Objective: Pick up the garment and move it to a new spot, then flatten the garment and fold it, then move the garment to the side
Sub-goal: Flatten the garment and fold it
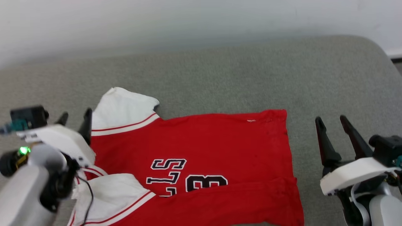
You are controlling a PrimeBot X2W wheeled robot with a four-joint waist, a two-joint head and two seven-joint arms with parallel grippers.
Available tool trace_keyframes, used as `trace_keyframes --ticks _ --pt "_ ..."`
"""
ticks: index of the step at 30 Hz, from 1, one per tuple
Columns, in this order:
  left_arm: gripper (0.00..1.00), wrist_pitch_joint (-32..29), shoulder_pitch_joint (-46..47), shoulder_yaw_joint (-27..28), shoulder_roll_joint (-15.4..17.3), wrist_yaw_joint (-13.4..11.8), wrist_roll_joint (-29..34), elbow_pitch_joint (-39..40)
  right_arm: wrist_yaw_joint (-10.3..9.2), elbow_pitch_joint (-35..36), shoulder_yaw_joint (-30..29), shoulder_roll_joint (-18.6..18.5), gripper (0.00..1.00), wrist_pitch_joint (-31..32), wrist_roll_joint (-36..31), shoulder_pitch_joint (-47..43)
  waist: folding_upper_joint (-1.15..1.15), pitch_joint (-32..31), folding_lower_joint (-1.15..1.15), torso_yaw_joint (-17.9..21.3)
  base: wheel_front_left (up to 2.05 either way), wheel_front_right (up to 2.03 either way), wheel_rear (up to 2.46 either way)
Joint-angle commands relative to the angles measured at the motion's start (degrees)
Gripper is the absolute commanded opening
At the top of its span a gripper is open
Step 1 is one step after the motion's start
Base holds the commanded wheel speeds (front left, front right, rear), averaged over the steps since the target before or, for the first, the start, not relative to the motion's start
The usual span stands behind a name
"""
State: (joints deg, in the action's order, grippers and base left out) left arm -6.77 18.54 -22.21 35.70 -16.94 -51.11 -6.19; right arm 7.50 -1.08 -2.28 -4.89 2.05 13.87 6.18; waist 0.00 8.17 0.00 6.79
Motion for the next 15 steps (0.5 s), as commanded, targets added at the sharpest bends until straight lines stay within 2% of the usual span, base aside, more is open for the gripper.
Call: trace_keyframes --ticks 1,8,15 --pt "1.0 -1.2 3.4 -0.2 0.8 1.1 0.5 -1.7 -0.02 1.1 0.6 0.4 1.0 -0.5 -0.4 1.6 0.0 4.8 0.0 2.1 0.0 0.0 0.0" --pt "1.0 -10.3 17.2 -1.7 4.6 7.2 0.5 -9.9 -0.02 5.2 3.3 0.9 1.0 -1.4 -1.4 5.7 0.0 12.6 0.0 5.9 0.0 0.0 0.0" --pt "1.0 -23.4 27.5 -4.0 9.3 12.5 -0.5 -16.1 -0.02 6.7 4.9 1.2 1.0 -1.6 -1.4 8.0 0.0 18.1 0.0 9.4 0.0 0.0 0.0"
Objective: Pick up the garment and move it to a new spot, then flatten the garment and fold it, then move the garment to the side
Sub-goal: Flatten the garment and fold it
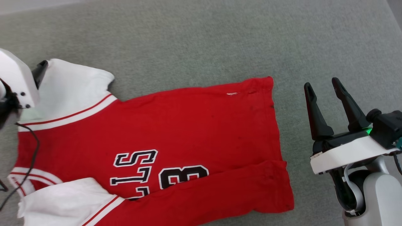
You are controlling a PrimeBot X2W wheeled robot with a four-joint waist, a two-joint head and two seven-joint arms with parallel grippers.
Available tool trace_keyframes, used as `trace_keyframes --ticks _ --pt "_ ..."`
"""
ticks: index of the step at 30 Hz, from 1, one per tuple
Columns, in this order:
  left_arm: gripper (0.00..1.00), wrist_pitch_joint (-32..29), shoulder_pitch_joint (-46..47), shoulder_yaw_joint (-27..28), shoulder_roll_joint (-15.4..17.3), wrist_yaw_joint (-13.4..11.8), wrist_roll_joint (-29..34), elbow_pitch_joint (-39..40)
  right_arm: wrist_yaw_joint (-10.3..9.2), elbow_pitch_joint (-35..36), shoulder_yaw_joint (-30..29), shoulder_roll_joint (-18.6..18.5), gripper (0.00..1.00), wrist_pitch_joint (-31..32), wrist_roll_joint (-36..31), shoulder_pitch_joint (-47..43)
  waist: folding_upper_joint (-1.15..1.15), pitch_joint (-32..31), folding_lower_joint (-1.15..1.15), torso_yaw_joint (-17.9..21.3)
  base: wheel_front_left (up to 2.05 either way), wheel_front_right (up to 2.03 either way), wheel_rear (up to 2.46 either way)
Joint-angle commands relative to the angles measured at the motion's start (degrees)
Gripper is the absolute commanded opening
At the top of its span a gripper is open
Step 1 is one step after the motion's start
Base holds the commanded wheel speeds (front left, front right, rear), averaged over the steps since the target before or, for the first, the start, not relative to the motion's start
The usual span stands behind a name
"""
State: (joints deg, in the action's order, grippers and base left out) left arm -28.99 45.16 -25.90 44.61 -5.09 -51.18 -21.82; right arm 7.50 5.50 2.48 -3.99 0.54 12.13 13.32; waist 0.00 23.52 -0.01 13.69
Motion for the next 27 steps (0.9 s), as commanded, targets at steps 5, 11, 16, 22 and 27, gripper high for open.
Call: trace_keyframes --ticks 5,11,16,22,27 --pt "1.0 -9.9 4.4 -2.2 2.6 3.3 -1.4 -3.8 -0.02 -0.7 0.2 0.6 1.0 -0.7 1.4 1.1 0.0 5.1 0.01 4.4 0.0 0.0 0.0" --pt "0.0 -17.6 4.0 -4.6 1.4 3.9 -3.5 -6.2 -0.02 -2.6 -0.7 0.8 1.0 -0.6 2.9 1.5 0.0 6.0 0.01 5.0 0.0 0.0 0.0" --pt "0.0 -15.9 3.7 -4.1 -0.5 2.1 -3.8 -7.2 -0.02 -4.3 -1.3 0.5 1.0 1.5 5.1 2.5 0.0 5.3 0.01 4.5 0.0 0.0 0.0" --pt "0.0 -10.5 4.6 -3.2 -2.6 1.3 -2.8 -7.3 -0.02 -10.9 -2.2 -2.3 1.0 14.2 12.1 6.5 0.0 3.3 0.01 1.8 0.0 0.0 0.0" --pt "0.0 -7.6 6.7 -3.2 -4.6 1.4 -2.0 -5.9 -0.01 -14.5 -2.0 -4.7 1.0 24.5 15.8 10.3 0.0 2.6 0.01 -1.4 0.0 0.0 0.0"
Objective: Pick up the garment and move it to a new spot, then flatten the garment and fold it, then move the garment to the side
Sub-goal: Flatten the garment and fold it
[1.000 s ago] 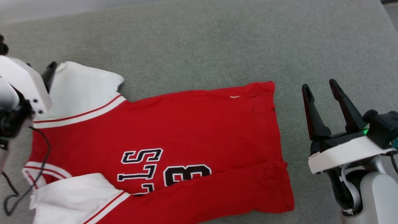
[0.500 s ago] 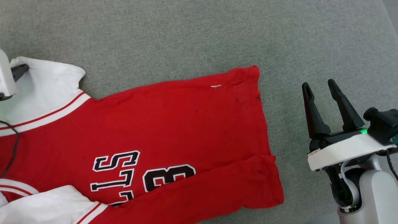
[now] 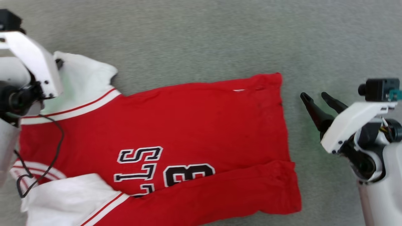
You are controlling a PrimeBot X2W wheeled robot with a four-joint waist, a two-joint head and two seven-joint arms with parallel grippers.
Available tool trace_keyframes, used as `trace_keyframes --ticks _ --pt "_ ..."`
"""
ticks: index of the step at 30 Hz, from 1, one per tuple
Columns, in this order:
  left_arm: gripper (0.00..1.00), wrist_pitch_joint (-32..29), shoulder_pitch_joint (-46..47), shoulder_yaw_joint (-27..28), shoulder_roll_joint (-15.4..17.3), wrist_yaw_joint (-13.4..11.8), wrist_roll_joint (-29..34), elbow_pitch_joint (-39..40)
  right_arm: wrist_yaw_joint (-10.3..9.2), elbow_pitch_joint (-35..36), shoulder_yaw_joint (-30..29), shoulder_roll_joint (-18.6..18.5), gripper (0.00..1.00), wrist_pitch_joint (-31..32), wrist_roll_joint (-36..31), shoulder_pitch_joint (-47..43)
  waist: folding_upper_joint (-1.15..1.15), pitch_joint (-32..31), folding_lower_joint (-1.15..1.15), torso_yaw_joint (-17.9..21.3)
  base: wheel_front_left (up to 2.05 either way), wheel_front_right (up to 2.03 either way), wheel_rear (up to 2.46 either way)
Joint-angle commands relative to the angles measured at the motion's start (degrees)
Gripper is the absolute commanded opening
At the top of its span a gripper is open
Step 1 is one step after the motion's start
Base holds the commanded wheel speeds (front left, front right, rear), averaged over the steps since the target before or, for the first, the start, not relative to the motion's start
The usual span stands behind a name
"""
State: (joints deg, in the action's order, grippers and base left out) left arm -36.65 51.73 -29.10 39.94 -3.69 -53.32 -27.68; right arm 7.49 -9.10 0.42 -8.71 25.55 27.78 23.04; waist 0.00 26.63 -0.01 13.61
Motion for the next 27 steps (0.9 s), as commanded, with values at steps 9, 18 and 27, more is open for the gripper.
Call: trace_keyframes --ticks 9,18,27 --pt "0.0 3.1 2.7 -1.5 -3.0 0.8 2.0 4.3 -0.01 -4.7 1.7 -2.1 1.0 13.0 0.1 9.5 0.0 0.6 0.01 -7.7 0.0 0.0 0.0" --pt "0.0 4.8 1.3 -1.9 -4.1 1.4 1.7 5.1 -0.05 -15.5 0.7 -0.7 0.0 21.1 -1.6 12.2 0.0 0.7 0.01 -10.1 0.0 0.0 0.0" --pt "0.0 10.6 -5.2 1.0 -3.2 -0.4 -0.2 7.6 -0.01 -9.8 0.3 -3.5 0.0 13.0 -3.3 11.6 0.0 -3.9 0.01 -10.4 0.0 0.0 0.0"
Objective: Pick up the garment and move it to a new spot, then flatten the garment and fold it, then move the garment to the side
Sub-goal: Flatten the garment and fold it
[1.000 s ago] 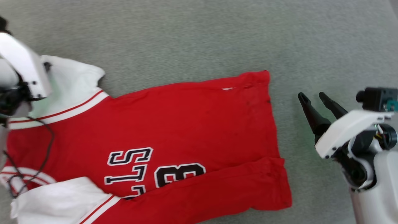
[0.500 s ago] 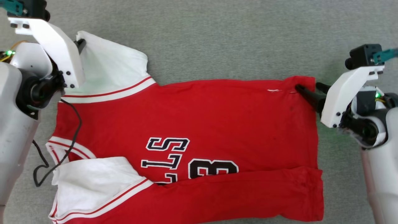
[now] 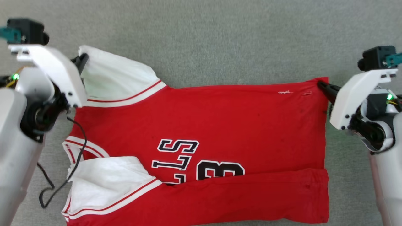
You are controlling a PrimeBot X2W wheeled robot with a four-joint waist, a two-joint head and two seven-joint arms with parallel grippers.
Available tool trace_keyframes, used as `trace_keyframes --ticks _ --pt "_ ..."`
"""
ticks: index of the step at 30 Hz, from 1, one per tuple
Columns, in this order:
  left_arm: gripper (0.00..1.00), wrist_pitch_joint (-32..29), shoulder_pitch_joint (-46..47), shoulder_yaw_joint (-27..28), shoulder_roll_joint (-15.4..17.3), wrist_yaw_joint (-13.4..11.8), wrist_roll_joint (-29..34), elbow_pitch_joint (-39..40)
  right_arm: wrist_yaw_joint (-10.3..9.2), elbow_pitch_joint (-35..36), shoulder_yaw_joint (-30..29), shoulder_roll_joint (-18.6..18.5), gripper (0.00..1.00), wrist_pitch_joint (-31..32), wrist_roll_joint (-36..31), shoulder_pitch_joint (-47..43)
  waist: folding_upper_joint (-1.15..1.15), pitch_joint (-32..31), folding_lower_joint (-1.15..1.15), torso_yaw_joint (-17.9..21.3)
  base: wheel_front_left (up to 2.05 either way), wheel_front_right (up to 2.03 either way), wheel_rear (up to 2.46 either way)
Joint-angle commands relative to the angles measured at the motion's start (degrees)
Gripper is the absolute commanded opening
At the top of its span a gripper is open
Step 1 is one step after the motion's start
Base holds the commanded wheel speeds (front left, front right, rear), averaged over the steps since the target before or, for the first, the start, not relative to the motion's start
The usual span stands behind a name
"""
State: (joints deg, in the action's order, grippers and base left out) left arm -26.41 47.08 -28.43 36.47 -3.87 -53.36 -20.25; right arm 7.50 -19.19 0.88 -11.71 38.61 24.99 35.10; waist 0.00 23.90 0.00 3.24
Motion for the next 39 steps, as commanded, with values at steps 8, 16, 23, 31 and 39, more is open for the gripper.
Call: trace_keyframes --ticks 8,16,23,31,39 --pt "0.0 9.1 -15.9 4.5 1.7 -5.0 -2.6 6.5 -0.03 5.5 -3.0 -1.0 0.0 -5.9 -2.2 -9.3 0.0 -9.1 0.0 -1.1 0.0 0.0 0.0" --pt "0.0 15.2 -35.3 7.1 1.0 -10.0 -6.3 13.3 -0.05 7.7 -5.7 0.5 0.0 -9.6 -2.0 -21.6 0.0 -15.1 0.0 -2.4 0.0 0.0 0.0" --pt "0.0 14.9 -46.1 6.6 0.1 -11.7 -9.5 14.5 -0.05 7.2 -6.0 2.2 0.0 -11.2 -1.0 -30.1 0.0 -17.1 0.0 -2.5 0.0 0.0 0.0" --pt "1.0 15.9 -48.3 5.0 -2.5 -11.8 -9.6 11.4 -0.03 4.4 -2.9 3.0 1.0 -13.5 0.0 -34.1 0.0 -17.0 0.0 -1.3 0.0 0.0 0.0" --pt "1.0 25.3 -45.3 5.1 -4.4 -11.5 -4.0 12.1 -0.02 8.5 -2.4 2.3 1.0 -18.3 0.8 -34.3 0.0 -19.0 0.0 -0.7 0.0 0.0 0.0"
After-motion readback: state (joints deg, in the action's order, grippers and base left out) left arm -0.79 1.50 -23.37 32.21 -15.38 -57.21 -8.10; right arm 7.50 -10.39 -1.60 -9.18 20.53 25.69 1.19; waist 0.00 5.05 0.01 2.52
